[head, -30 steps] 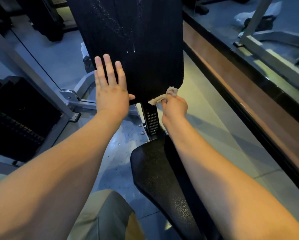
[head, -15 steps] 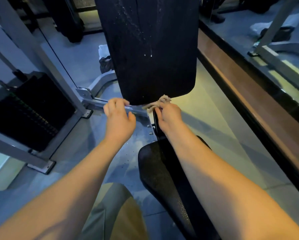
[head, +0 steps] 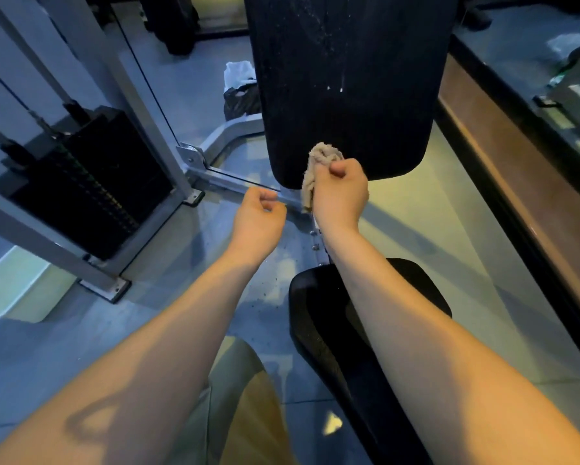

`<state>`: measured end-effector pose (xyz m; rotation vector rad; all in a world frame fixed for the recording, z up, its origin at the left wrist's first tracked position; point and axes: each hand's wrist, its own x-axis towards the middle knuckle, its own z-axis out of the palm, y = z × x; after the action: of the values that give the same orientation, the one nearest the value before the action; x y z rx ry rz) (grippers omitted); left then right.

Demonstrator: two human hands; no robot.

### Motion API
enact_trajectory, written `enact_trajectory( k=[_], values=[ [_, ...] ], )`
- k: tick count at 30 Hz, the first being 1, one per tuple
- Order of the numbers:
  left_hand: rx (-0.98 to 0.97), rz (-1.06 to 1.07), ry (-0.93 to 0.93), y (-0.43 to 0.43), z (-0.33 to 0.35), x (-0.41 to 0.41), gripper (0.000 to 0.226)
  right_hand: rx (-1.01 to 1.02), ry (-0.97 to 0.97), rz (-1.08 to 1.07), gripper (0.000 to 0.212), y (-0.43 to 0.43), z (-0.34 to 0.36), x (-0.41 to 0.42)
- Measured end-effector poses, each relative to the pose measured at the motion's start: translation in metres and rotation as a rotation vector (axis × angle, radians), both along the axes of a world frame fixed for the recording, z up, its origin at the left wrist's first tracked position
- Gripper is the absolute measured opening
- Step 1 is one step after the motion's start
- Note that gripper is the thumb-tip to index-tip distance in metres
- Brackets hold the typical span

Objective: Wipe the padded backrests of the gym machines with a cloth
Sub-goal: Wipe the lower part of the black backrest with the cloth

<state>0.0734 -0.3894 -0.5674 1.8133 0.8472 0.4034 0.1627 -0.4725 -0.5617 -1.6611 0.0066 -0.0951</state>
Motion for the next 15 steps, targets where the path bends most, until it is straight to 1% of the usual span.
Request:
enact_trajectory(
  k=[2,3,5,7,9,10,12,14,15],
  values=[
    [0.021,0.030,-0.008,0.004,-0.001,-0.001,0.012,-0.090,-0.112,0.008,0.036,0.012,-0.001,-0.003],
    [0.020,0.045,-0.004,0.006,-0.001,-0.002,0.012,-0.118,-0.156,0.000,0.036,0.014,-0.004,-0.004],
    [-0.006,0.073,0.004,0.010,-0.001,-0.005,0.015,-0.172,-0.234,0.031,0.029,0.011,-0.013,-0.007],
    [-0.046,0.081,0.021,0.009,0.000,-0.008,0.020,-0.260,-0.307,0.110,0.026,0.006,-0.018,-0.010],
    [-0.085,0.085,0.040,0.005,0.000,-0.010,0.023,-0.355,-0.338,0.205,0.026,0.001,-0.019,-0.012],
    [-0.103,0.086,0.039,0.002,-0.001,-0.012,0.023,-0.404,-0.333,0.273,0.024,-0.002,-0.019,-0.011],
    [-0.129,0.066,0.037,-0.005,0.000,-0.015,0.024,-0.446,-0.234,0.431,0.021,-0.011,-0.023,-0.007],
    [-0.173,-0.017,0.001,-0.012,0.000,-0.017,0.027,-0.395,-0.116,0.531,0.020,-0.026,-0.027,-0.005],
    [-0.198,-0.084,-0.027,-0.016,0.001,-0.018,0.027,-0.326,-0.059,0.561,0.014,-0.033,-0.029,-0.005]
  ],
)
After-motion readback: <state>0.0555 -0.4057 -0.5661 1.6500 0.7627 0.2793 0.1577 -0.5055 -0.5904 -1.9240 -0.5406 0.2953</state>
